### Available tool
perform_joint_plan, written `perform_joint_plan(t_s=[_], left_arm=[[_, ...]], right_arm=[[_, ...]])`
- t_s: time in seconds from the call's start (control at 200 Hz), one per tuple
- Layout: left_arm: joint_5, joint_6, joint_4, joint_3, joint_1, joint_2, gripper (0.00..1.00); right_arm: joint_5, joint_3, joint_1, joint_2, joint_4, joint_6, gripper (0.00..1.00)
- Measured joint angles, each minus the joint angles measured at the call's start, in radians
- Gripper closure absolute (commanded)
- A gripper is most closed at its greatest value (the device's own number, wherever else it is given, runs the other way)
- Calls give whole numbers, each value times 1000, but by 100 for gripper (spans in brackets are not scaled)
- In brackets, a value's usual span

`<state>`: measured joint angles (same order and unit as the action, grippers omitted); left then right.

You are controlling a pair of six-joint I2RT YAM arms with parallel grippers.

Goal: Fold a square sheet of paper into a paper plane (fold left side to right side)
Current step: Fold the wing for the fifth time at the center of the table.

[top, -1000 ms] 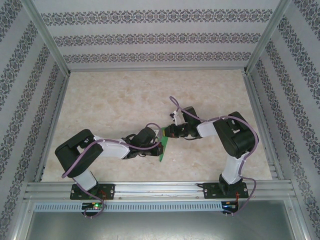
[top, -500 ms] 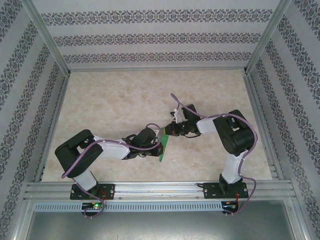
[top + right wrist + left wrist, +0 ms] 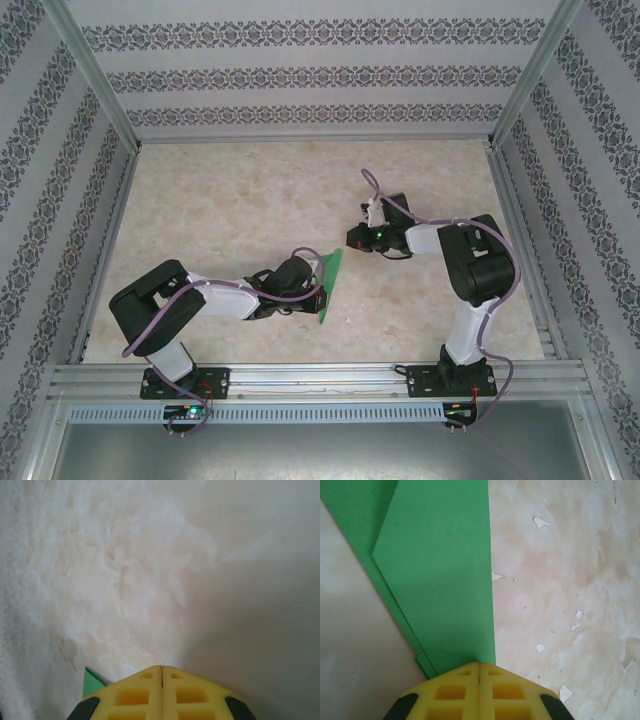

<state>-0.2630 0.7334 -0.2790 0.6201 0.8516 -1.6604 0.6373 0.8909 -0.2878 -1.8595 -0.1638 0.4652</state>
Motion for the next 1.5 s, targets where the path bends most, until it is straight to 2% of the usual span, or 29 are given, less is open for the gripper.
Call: perform_joint_plan(t_s=[0.17,0.28,0.475,0.575,0.934,1.159,1.334,1.504], left_arm=[[2,-2,4,6,0,0,100],[3,-9,13,13,0,0,100],[11,-23,27,19,4,0,100],[11,-23,28,20,4,0,100],[18,-27,42,22,4,9,100],[35,-39,164,26,0,76,94],[-22,-34,195,27,-16,166,94],[-124,7,179,28,-21,163,94]], right_arm=[[10,-79,0,198,24,17,96],[31,-147,-48,267,12,61,97],[61,-227,-203,231,-13,175,97],[60,-227,-238,201,-29,214,97],[16,-224,-247,125,-39,269,98],[-13,-192,-254,121,30,269,100],[-12,-184,-254,116,42,269,100],[-12,-184,-254,116,42,269,100]])
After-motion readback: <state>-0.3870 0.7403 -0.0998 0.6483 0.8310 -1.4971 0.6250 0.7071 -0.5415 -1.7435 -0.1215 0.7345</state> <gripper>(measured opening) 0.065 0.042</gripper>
